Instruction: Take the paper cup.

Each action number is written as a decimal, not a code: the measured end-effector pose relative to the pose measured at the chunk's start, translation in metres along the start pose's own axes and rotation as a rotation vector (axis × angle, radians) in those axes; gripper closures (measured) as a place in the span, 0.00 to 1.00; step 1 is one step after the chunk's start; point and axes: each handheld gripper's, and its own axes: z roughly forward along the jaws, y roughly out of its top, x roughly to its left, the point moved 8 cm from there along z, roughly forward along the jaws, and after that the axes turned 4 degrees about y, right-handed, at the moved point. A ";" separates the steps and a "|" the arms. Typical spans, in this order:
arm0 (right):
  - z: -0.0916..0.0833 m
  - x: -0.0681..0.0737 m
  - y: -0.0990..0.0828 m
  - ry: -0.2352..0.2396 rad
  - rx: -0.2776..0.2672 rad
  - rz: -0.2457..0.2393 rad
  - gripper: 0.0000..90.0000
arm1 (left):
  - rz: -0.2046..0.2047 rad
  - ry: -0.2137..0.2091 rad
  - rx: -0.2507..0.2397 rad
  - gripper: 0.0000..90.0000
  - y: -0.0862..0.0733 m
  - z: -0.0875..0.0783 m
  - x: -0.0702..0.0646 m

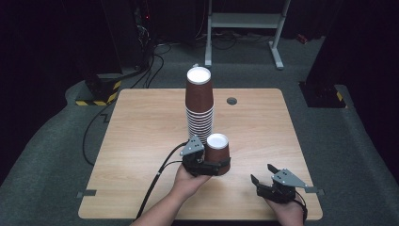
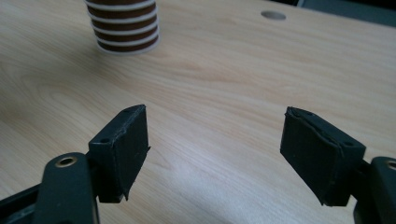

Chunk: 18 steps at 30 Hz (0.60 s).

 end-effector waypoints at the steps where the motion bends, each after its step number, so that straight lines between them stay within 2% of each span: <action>1: -0.002 0.002 0.002 0.002 -0.011 -0.003 0.26 | -0.001 -0.007 0.001 0.18 0.000 0.002 -0.002; 4: -0.008 0.008 0.011 0.015 -0.047 -0.006 0.27 | -0.001 -0.025 0.002 0.18 0.000 0.006 -0.006; 8: -0.014 0.012 0.026 0.024 -0.088 -0.020 0.28 | -0.026 -0.057 0.013 0.18 -0.002 0.014 -0.010; 10: -0.018 0.015 0.035 0.038 -0.097 -0.024 0.28 | -0.046 -0.090 0.014 0.18 -0.003 0.017 -0.015; 12: -0.023 0.019 0.043 0.029 -0.119 -0.052 0.28 | -0.054 -0.104 0.012 0.18 -0.003 0.020 -0.018; 15: -0.025 0.020 0.045 0.018 -0.135 -0.063 0.29 | -0.074 -0.125 0.007 0.18 -0.002 0.023 -0.022; 18: -0.023 0.024 0.037 0.033 -0.148 -0.045 0.33 | -0.099 -0.145 -0.002 0.18 0.000 0.026 -0.026</action>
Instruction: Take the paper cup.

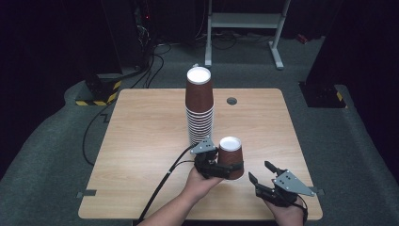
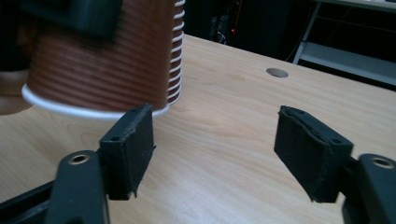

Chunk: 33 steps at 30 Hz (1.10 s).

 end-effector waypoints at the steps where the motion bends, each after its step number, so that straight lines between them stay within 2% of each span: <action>1: 0.002 0.002 -0.005 0.014 0.016 -0.007 0.33 | -0.003 -0.004 -0.005 0.18 0.001 0.000 -0.001; 3: 0.003 0.003 -0.013 0.012 0.042 -0.024 0.33 | -0.011 -0.016 -0.014 0.18 0.003 0.000 -0.004; 6: 0.005 0.006 -0.019 0.021 0.041 -0.004 0.34 | -0.035 -0.037 -0.019 0.18 0.005 0.001 -0.007; 8: 0.006 0.009 -0.020 0.026 0.040 -0.009 0.41 | -0.052 -0.049 -0.020 0.18 0.004 0.003 -0.008; 13: 0.010 0.014 -0.015 0.024 0.004 0.002 0.49 | -0.071 -0.074 -0.012 0.18 0.002 0.007 -0.011; 20: 0.011 0.017 -0.012 -0.020 -0.040 -0.011 0.54 | -0.097 -0.110 -0.014 0.18 0.000 0.011 -0.017; 26: 0.010 0.019 -0.010 -0.019 -0.062 -0.026 0.59 | -0.077 -0.112 -0.014 0.18 0.000 0.013 -0.020; 33: 0.009 0.018 -0.006 -0.022 -0.090 -0.028 0.64 | -0.093 -0.116 -0.016 0.18 0.000 0.013 -0.020</action>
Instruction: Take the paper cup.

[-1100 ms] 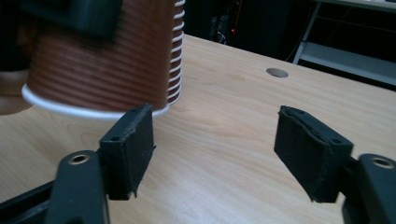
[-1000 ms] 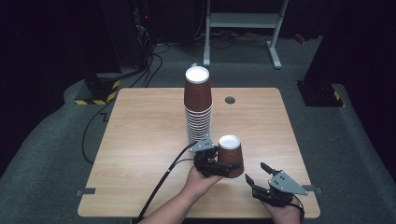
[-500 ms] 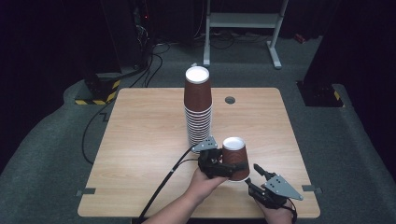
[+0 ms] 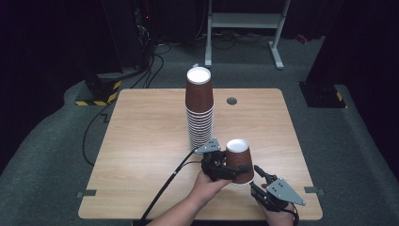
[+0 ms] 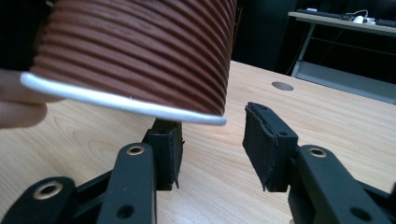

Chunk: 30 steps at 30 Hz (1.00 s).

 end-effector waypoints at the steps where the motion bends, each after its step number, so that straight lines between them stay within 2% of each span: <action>1: -0.001 0.000 0.001 0.000 -0.009 0.007 0.65 | 0.001 -0.002 -0.001 0.18 0.000 0.000 0.000; 6: -0.001 -0.001 0.002 -0.016 -0.019 -0.001 0.67 | 0.005 -0.001 0.007 0.18 -0.002 0.002 0.000; 17: -0.001 -0.004 0.003 -0.050 -0.050 -0.018 0.71 | -0.012 -0.021 0.007 0.18 -0.003 0.004 -0.004; 24: -0.005 -0.003 0.006 -0.056 -0.083 -0.031 0.82 | -0.012 -0.025 0.013 0.18 -0.002 0.006 -0.005; 30: -0.006 -0.005 0.005 -0.083 -0.082 -0.042 0.84 | -0.019 -0.028 0.014 0.18 -0.003 0.008 -0.004</action>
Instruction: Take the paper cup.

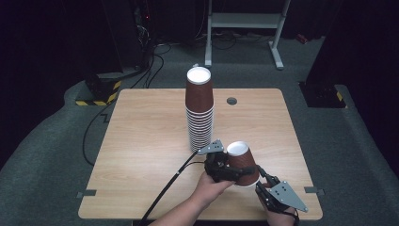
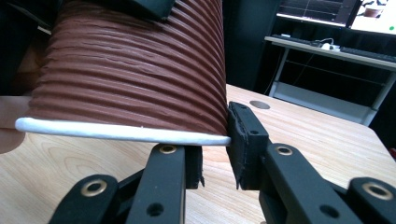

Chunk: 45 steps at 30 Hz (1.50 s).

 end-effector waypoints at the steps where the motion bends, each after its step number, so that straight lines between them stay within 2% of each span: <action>1: 0.000 0.000 0.000 -0.002 0.002 -0.001 0.85 | -0.001 -0.001 0.000 0.18 0.000 0.000 0.000; 5: -0.001 0.000 0.001 -0.016 0.005 -0.024 0.87 | 0.004 -0.003 -0.008 0.17 0.002 0.001 -0.001; 11: -0.002 0.001 0.002 -0.006 0.007 -0.036 0.92 | 0.017 0.000 -0.015 0.16 0.004 0.000 -0.002; 18: -0.003 0.002 0.004 -0.009 0.000 -0.042 0.92 | 0.055 0.018 -0.024 0.15 0.008 0.000 -0.006; 27: -0.003 0.003 0.006 -0.010 -0.004 -0.051 0.93 | 0.136 0.093 -0.042 0.10 0.013 -0.005 -0.006; 39: -0.004 0.006 0.008 -0.004 -0.016 -0.061 0.93 | 0.163 0.128 -0.060 0.05 0.019 -0.010 -0.003; 45: -0.005 0.006 0.009 -0.002 -0.018 -0.064 0.94 | 0.190 0.171 -0.071 0.01 0.022 -0.013 -0.001</action>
